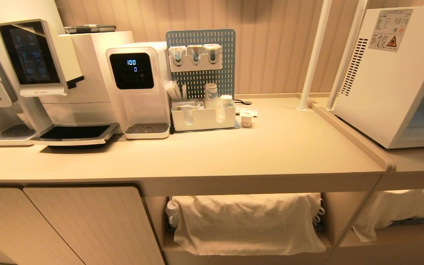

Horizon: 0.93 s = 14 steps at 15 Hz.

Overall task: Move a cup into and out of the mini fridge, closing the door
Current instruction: Put the paper cup in the freezer

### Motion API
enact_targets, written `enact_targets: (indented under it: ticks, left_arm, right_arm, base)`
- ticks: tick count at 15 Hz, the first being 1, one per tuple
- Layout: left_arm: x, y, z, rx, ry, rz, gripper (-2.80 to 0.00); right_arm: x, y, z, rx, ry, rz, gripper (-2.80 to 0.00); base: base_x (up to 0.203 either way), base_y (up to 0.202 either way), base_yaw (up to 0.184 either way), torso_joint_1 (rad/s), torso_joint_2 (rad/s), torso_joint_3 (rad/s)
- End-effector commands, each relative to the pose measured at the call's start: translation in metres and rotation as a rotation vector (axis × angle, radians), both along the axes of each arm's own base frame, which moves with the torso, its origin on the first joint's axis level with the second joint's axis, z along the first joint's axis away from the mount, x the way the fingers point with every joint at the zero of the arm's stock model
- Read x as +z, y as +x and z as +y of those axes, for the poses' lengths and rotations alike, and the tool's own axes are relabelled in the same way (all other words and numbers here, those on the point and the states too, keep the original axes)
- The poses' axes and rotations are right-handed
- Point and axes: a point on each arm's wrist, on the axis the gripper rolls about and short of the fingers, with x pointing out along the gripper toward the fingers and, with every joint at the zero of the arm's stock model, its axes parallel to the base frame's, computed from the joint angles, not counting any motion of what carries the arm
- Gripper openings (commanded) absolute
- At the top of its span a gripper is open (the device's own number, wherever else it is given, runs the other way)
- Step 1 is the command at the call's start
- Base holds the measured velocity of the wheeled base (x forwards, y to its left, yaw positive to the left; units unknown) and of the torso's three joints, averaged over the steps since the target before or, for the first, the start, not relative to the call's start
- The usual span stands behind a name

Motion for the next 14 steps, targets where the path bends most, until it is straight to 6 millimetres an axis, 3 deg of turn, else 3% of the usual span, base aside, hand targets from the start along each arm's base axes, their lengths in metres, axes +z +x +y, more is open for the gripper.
enact_targets:
  ticks: [1,14]
  left_arm:
    - [-0.0004,0.0002,0.0000,0.001,0.000,0.003,-2.80]
    - [-0.0006,0.0001,0.0000,0.001,0.001,0.003,-2.80]
  right_arm:
    - [-0.0045,0.0013,0.0000,-0.001,0.002,0.017,-2.80]
    - [-0.0045,0.0013,0.0000,-0.001,0.001,0.017,-2.80]
  base:
    - [0.000,0.000,0.000,0.000,0.00,0.000]
    - [0.000,0.000,0.000,0.000,0.00,0.000]
